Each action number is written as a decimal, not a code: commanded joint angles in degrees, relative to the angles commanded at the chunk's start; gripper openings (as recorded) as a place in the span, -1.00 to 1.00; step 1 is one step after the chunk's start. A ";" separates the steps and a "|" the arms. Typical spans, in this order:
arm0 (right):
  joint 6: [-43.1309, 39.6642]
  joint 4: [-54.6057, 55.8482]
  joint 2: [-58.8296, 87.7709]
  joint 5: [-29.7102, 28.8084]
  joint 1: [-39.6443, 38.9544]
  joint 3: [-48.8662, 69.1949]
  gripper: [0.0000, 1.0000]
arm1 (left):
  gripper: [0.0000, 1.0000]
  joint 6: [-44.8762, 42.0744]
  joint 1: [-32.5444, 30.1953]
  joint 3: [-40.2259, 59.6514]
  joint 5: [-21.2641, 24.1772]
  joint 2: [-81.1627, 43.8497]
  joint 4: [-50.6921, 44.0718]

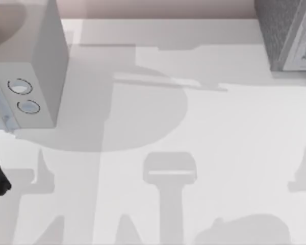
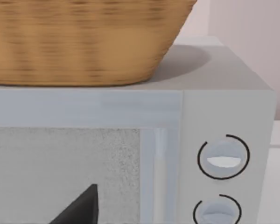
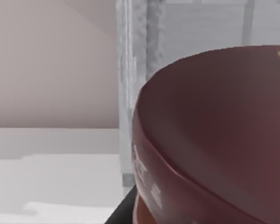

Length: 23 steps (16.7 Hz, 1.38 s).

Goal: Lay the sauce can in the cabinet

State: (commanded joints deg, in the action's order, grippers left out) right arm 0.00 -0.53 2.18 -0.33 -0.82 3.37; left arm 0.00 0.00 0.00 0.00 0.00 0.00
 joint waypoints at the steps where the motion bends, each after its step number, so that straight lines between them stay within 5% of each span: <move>1: -0.03 -0.53 1.42 -0.30 -0.34 2.18 -1.00 | 1.00 0.00 0.00 0.00 0.00 0.00 0.00; 23: 0.93 -25.75 64.82 -9.27 -8.28 86.96 -1.00 | 1.00 0.00 0.00 0.00 0.00 0.00 0.00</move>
State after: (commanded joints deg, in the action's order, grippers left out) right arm 0.92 -26.28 67.00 -9.60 -9.10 90.33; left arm 0.00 0.00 0.00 0.00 0.00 0.00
